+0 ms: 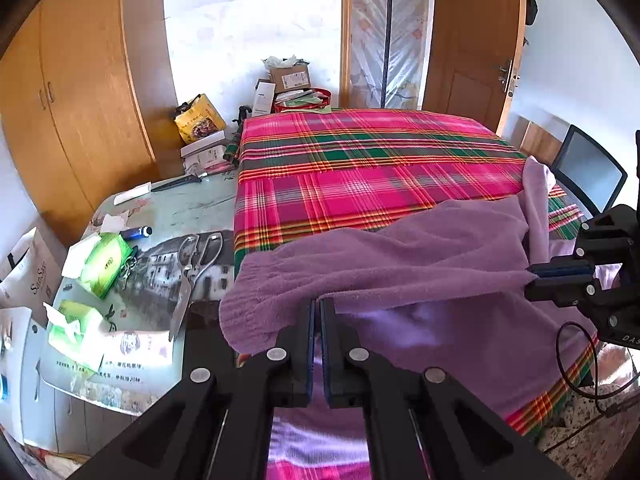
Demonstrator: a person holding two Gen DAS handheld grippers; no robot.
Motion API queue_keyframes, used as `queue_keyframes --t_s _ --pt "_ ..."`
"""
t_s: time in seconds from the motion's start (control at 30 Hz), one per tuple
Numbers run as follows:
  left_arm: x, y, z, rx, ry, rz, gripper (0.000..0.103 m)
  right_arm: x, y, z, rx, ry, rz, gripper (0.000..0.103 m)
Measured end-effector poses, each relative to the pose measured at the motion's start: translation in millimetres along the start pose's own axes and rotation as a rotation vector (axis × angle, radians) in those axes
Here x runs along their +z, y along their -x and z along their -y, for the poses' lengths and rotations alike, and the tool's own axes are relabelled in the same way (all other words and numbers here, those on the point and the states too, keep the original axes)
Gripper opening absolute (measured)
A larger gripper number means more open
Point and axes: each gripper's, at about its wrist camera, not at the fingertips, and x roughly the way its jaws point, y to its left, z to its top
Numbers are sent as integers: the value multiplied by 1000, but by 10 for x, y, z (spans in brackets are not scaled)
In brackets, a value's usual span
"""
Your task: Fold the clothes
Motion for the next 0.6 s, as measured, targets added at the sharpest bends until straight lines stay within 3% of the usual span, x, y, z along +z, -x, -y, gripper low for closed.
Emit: queue_keyframes --t_s 0.5,0.6 --pt "-383 37 -17 10 49 -25 3 -281 -45 -318 18 -46 -36 5" --pt "-449 30 -85 18 84 -31 2 -330 -82 -370 58 -54 -48 2"
